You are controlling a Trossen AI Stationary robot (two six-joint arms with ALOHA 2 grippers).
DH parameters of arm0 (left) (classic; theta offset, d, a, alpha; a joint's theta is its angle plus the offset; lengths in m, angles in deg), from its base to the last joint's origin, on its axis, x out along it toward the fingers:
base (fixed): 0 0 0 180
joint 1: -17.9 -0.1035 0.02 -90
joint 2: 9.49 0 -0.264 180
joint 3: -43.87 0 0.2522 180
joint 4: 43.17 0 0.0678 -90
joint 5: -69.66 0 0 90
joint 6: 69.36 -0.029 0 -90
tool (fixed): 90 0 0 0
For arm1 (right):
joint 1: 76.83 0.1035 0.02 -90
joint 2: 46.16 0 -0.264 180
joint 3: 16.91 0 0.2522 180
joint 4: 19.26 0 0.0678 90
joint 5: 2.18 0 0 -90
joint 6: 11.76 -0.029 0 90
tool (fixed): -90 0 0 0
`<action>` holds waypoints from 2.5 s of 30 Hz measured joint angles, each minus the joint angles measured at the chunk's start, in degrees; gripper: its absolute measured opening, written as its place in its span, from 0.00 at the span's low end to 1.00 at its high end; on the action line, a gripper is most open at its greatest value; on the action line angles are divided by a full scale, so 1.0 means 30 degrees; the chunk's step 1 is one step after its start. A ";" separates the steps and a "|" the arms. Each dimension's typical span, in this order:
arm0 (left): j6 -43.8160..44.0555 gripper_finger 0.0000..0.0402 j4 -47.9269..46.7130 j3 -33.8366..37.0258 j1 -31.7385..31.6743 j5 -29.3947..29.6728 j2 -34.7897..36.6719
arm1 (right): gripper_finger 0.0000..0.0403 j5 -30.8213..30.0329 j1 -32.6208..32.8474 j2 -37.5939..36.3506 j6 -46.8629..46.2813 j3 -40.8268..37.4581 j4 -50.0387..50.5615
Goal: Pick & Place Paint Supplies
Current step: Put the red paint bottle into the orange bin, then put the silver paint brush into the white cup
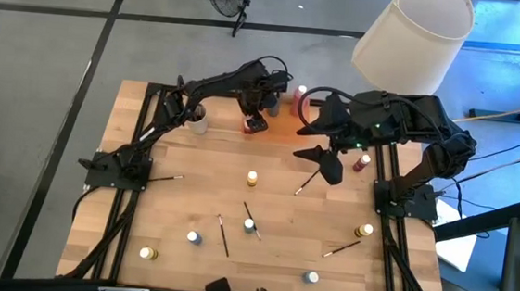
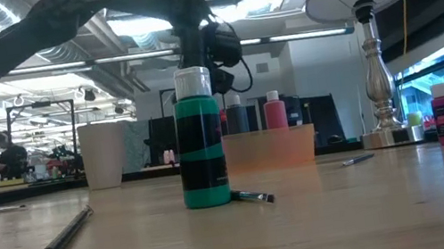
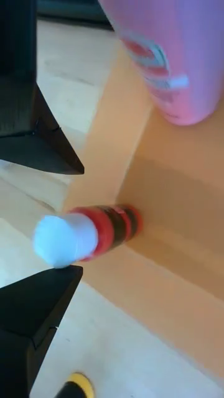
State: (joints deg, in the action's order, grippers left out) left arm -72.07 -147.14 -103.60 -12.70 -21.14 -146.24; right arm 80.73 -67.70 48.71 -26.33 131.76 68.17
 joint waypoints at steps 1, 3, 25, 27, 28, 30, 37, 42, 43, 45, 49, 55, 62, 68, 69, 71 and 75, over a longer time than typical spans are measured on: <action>0.0056 0.62 -0.0018 -0.0099 -0.0025 0.0081 0.0020 | 0.65 -0.0156 0.0000 0.0000 0.0000 0.0000 -0.0006; 0.0051 0.62 0.0070 -0.0174 -0.0151 0.0235 0.0216 | 0.65 -0.0214 0.0000 0.0000 0.0007 0.0000 -0.0020; 0.1159 0.62 0.0068 0.1312 0.0743 0.0215 0.9218 | 0.65 -0.0644 -0.0044 0.0000 0.0275 0.0000 -0.0121; 0.1039 0.61 0.0055 0.1947 0.0956 -0.0381 1.0610 | 0.65 -0.0637 0.0000 0.0000 0.0226 0.0000 -0.0115; 0.0814 0.61 0.0070 0.2305 0.1090 -0.0676 1.1347 | 0.65 -0.0637 0.0026 0.0000 0.0298 0.0000 -0.0109; 0.0552 0.61 0.0064 0.3138 0.1392 -0.1281 1.2684 | 0.65 -0.0637 0.0118 0.0000 0.0325 0.0000 -0.0082; 0.1038 0.62 0.0215 0.6236 0.3059 -0.1692 1.6437 | 0.65 -0.0578 0.0240 0.0000 0.0265 0.0000 0.0140; 0.3583 0.62 0.0901 0.9000 0.4448 -0.1655 1.8127 | 0.65 0.0018 0.0341 0.0084 0.0007 0.0000 0.0748; 0.4271 0.62 0.0906 0.9562 0.4767 -0.1655 1.8359 | 0.65 0.0550 0.0386 0.0125 0.0010 0.0000 0.0784; 0.5702 0.62 0.0757 1.0671 0.5379 -0.1659 1.8738 | 0.65 0.2039 0.0643 0.0277 0.0391 0.0000 0.0760; 0.8353 0.61 0.0108 1.2831 0.6976 -0.1841 1.9608 | 0.65 0.3443 0.1575 0.0646 0.1210 0.0007 0.0708; 0.8940 0.61 0.0065 1.6472 0.9561 -0.1456 2.1028 | 0.65 0.3588 0.3047 0.1283 0.2248 0.0000 0.1336; 0.9157 0.61 0.1265 2.1087 1.2307 0.0080 2.2004 | 0.65 0.3582 0.4107 0.2105 0.2514 0.0000 0.1544; 0.8950 0.61 0.4994 2.4353 1.3770 0.0571 2.2061 | 0.65 0.3406 0.4430 0.2698 0.1555 0.0000 0.1910; 0.9412 0.61 0.5801 2.4847 1.3890 0.0607 2.2064 | 0.65 0.3402 0.4437 0.2756 0.0977 0.0000 0.1895; 1.0136 0.61 0.6893 2.5660 1.4020 0.0361 2.2033 | 0.65 0.3378 0.4433 0.2794 -0.0154 0.0000 0.1917; 1.0368 0.61 0.7720 2.7015 1.4015 0.0822 2.2048 | 0.65 0.2984 0.4357 0.2783 -0.1452 0.0000 0.1896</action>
State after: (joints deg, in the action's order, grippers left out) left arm -40.96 -123.98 -22.56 29.34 -18.67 -80.09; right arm 89.68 -54.63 57.06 -30.68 131.76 73.86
